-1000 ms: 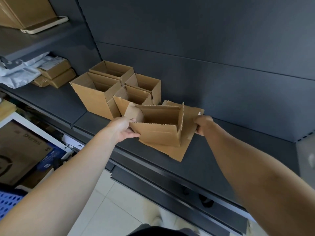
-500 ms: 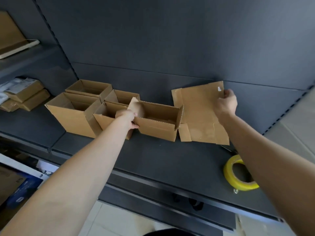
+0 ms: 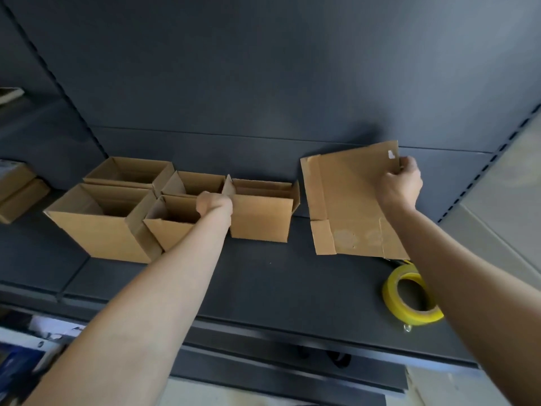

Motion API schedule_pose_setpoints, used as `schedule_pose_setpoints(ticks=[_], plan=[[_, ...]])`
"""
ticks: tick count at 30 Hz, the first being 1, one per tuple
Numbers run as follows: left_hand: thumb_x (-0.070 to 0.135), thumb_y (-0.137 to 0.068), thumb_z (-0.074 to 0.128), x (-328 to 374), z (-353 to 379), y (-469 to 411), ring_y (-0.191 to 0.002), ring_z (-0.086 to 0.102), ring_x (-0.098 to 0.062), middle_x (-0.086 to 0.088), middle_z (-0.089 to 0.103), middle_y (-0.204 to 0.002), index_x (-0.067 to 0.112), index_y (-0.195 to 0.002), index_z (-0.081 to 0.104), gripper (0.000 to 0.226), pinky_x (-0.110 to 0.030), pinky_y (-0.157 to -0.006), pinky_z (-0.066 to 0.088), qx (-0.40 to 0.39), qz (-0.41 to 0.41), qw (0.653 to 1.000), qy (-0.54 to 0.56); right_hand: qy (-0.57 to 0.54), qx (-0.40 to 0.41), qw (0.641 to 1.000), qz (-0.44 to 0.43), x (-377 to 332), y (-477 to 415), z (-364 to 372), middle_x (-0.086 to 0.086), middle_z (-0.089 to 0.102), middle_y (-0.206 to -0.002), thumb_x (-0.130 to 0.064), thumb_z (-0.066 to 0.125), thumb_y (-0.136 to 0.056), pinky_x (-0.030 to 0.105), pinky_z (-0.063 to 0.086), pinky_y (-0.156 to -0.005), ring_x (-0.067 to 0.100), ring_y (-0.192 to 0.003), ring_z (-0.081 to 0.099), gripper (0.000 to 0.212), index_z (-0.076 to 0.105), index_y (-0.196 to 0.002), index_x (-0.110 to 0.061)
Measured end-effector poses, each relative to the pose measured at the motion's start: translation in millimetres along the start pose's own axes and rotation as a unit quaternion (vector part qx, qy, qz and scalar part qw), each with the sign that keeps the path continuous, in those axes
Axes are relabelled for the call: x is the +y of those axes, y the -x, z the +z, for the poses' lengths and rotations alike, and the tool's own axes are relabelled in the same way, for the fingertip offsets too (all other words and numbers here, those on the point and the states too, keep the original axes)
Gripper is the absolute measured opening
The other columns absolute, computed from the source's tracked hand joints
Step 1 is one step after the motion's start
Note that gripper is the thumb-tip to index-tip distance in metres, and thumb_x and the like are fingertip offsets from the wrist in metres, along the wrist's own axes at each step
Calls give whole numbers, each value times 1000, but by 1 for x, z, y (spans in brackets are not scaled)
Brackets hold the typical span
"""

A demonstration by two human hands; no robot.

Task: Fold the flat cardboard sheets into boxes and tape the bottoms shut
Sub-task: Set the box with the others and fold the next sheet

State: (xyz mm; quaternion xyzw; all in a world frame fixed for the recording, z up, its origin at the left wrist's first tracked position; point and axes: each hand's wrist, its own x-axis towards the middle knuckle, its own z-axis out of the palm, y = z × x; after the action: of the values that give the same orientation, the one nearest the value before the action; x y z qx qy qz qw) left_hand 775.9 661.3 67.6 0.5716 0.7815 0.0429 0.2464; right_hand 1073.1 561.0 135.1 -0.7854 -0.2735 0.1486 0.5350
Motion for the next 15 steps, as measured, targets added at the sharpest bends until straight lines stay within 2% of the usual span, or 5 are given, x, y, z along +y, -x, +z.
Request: schedule_pose_setpoints(ticks=[4,6,8,12,15], plan=[[19,-101,24,13,-20,13,-108,56,-14,-4,58,-105,11,-130,50,39,-17,-86,41,115,-38,972,201,-3,14,1000,4,2,3,-1,0,55,-97,2,33,-82,32,45,-72,21,-86,53,45,54,-120,-10],[19,-99,43,17,-27,25,-114,56,-25,-12,56,-122,5,-133,45,37,-28,-88,46,136,-99,900,401,-4,24,1000,9,2,5,0,0,54,-94,2,34,-82,30,44,-70,20,-84,53,44,54,-119,-10],[12,-94,53,19,-25,37,-116,55,-33,-17,50,-132,3,-135,40,44,-34,-84,49,176,-56,913,364,-1,32,999,13,2,7,0,-1,53,-91,2,34,-83,28,41,-68,19,-82,52,44,54,-119,-11],[12,-94,52,25,-8,58,-95,65,-22,-10,63,-113,5,-122,55,29,-25,-73,55,65,31,930,361,4,23,1000,11,1,13,1,0,54,-93,2,36,-83,29,42,-69,19,-82,52,42,55,-118,-10],[13,-96,51,28,4,69,-102,61,-19,-6,62,-113,9,-123,58,29,-29,-87,53,-84,67,928,356,-14,-10,1000,14,3,20,4,2,57,-94,1,37,-83,29,43,-62,17,-76,52,32,55,-106,-11]])
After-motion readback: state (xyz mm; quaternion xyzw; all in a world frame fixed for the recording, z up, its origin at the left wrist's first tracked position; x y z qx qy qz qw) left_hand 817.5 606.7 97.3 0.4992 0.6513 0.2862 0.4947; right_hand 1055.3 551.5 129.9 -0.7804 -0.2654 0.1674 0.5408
